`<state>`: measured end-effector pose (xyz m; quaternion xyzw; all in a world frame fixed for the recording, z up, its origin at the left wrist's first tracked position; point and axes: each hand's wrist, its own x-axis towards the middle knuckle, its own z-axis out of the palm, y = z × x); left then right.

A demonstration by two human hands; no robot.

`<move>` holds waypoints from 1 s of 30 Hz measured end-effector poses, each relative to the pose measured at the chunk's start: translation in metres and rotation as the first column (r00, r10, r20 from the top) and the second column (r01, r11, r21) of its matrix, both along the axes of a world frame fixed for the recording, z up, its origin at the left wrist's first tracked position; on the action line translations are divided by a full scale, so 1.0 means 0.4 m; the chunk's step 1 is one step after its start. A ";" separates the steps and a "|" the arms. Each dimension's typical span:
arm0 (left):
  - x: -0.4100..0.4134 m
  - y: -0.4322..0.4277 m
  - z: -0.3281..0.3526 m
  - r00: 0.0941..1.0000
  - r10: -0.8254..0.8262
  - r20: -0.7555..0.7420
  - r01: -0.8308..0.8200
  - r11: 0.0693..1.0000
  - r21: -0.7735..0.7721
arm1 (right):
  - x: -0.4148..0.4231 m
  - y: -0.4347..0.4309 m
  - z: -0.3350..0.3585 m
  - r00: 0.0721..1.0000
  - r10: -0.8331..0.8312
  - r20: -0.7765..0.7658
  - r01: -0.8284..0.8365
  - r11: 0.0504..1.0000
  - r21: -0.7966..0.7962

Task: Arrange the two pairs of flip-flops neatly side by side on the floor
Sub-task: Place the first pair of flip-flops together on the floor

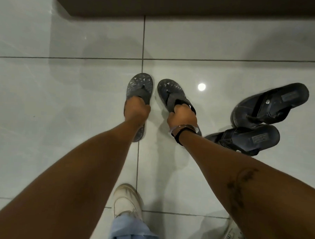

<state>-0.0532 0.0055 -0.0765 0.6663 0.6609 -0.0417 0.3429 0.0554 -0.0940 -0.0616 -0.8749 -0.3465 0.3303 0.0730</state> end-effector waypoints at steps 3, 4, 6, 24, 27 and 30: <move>0.018 -0.029 -0.020 0.998 0.034 0.061 -0.033 0.999 -0.021 | -0.038 0.037 -0.015 0.989 -0.134 -0.059 0.136 0.990 0.033; 0.022 -0.030 -0.026 0.997 0.046 0.070 -0.045 0.999 -0.023 | -0.048 0.050 -0.022 0.979 -0.186 -0.086 0.190 0.981 0.043; 0.026 -0.023 -0.032 0.994 0.075 0.083 -0.073 0.997 -0.027 | -0.063 0.072 -0.038 0.949 -0.283 -0.137 0.293 0.954 0.057; 0.118 -0.244 0.120 0.967 0.253 -0.029 -0.248 0.962 0.118 | 0.276 -0.199 0.085 0.957 0.283 0.070 -0.282 0.959 -0.022; 0.225 -0.432 0.136 0.943 0.330 -0.049 -0.333 0.939 -0.087 | 0.451 -0.322 0.109 0.930 0.307 0.204 -0.252 0.933 -0.259; 0.344 -0.613 0.122 0.938 0.338 -0.072 -0.341 0.867 -0.364 | 0.584 -0.415 0.101 0.939 0.254 0.233 -0.146 0.905 -0.400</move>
